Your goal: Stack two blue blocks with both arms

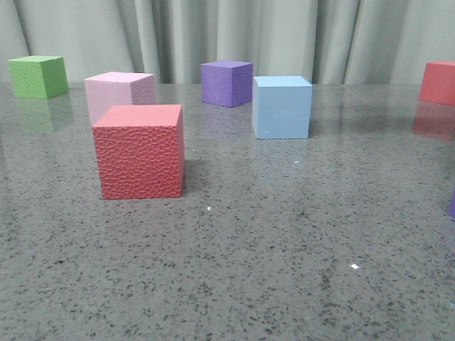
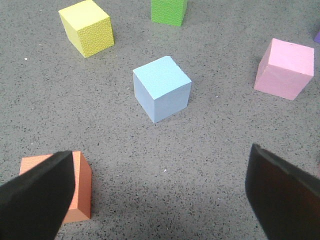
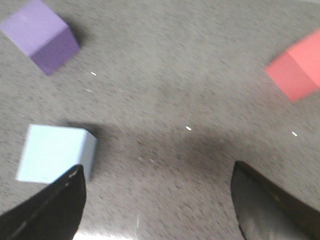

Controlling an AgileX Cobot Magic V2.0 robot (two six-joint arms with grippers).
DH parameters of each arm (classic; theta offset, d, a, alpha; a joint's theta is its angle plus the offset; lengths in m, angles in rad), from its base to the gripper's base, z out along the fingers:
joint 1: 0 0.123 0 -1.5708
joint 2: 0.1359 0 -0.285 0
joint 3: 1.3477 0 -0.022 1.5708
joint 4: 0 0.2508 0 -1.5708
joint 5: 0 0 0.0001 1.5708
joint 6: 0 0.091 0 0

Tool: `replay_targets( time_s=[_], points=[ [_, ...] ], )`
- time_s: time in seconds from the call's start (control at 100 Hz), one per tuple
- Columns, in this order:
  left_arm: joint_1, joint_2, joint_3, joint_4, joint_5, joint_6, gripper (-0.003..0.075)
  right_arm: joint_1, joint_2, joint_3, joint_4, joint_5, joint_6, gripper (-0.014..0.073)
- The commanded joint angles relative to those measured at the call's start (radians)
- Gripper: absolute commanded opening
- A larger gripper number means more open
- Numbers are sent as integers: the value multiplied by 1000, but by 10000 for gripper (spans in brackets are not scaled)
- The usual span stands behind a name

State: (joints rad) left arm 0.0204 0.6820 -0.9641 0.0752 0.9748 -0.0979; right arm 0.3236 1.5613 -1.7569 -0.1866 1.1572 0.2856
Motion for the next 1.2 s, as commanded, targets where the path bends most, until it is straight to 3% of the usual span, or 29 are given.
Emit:
replay_targets(
  time_s=[0.0, 0.32, 0.6, 0.88, 1.19],
  points=[
    [1, 7, -33, 0, -66, -1, 659, -32, -135, 89, -25, -89, -12, 592],
    [1, 7, -33, 0, -66, -1, 659, -111, -469, 499, -30, -191, -12, 592],
    [1, 7, -33, 0, -66, -1, 659, -117, -711, 777, -30, -211, -12, 592],
    [1, 7, -33, 0, -66, -1, 659, -117, -907, 886, -34, -207, -12, 592],
    [1, 7, -33, -2, -68, -1, 659, -117, -928, 890, -48, -175, -12, 592]
  ],
)
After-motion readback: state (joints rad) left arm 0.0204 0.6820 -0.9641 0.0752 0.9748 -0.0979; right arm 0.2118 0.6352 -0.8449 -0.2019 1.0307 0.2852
